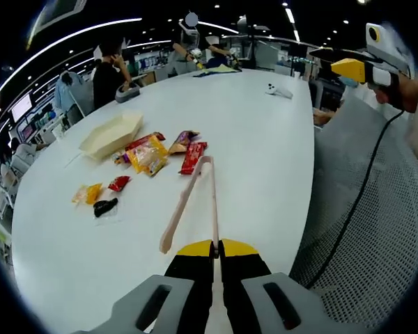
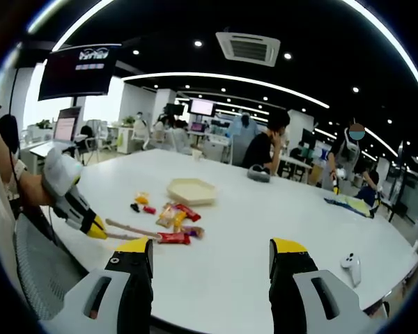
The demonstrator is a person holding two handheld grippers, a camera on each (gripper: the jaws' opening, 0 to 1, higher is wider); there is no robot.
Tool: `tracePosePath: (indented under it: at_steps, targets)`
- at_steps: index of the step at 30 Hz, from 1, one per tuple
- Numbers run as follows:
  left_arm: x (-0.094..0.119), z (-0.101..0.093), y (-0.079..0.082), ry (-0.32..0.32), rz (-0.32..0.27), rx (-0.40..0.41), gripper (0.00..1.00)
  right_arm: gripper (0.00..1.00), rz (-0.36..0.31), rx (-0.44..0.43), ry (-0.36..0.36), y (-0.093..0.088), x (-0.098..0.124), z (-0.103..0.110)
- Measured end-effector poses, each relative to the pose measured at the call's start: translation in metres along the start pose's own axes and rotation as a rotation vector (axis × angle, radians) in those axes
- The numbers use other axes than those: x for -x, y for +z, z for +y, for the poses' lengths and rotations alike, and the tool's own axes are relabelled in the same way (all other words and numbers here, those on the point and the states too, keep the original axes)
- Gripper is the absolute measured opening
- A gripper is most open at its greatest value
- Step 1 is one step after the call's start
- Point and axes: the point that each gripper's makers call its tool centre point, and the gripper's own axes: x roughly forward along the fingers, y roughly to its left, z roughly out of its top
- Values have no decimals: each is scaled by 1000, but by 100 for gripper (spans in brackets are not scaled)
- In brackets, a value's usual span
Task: Place the target food into the container with the food tongs after gripping and lifting it, then release it inside without dropping or visibly crushing the food.
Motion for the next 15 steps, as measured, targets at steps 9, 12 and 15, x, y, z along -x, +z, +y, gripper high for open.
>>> tracePosePath:
  at_steps: [9, 12, 15]
  targets:
    - [13, 2, 26, -18, -60, -15, 0, 68, 3, -7, 8, -1, 0, 2]
    - [18, 3, 33, -23, -79, -6, 0, 68, 1, -10, 14, 0, -1, 3]
    - [25, 3, 40, -34, -101, 3, 0, 68, -11, -27, 33, 4, -1, 6]
